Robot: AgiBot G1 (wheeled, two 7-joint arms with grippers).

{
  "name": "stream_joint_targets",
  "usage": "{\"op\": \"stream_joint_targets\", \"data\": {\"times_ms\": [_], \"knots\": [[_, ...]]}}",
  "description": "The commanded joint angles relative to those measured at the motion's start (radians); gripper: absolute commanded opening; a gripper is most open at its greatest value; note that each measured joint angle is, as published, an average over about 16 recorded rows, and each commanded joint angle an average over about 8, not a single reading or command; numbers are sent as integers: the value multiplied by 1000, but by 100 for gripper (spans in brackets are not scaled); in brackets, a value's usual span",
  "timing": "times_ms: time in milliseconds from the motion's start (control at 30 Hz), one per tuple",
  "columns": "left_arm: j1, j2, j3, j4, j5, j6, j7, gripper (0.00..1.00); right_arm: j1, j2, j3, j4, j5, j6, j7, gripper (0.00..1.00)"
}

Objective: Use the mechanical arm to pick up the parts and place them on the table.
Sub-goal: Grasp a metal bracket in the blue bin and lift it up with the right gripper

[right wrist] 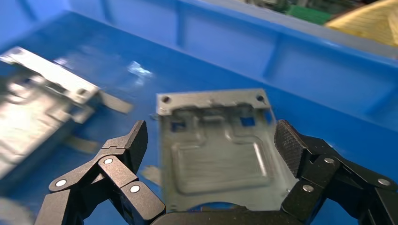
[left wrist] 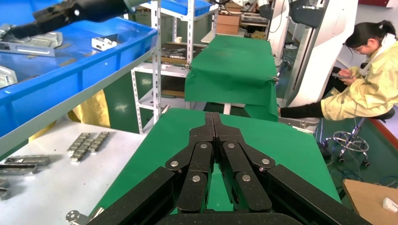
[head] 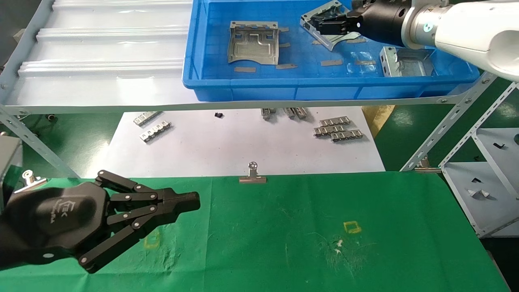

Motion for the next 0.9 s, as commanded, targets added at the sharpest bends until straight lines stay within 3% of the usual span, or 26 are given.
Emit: {"op": "stream_joint_targets", "data": {"times_ms": [33, 67, 367, 900], "knots": [[0, 0, 0, 0, 0, 0, 0, 93, 11, -31, -8, -48, -17, 67, -10, 0], [0, 0, 0, 0, 0, 0, 0, 100, 13, -39, -11, -58, -21, 79, -14, 0], [0, 0, 0, 0, 0, 0, 0, 100, 12, -74, -29, -90, -44, 103, -34, 0], [0, 0, 0, 0, 0, 0, 0, 100, -27, -89, -49, -34, -44, 107, -20, 0]]}}
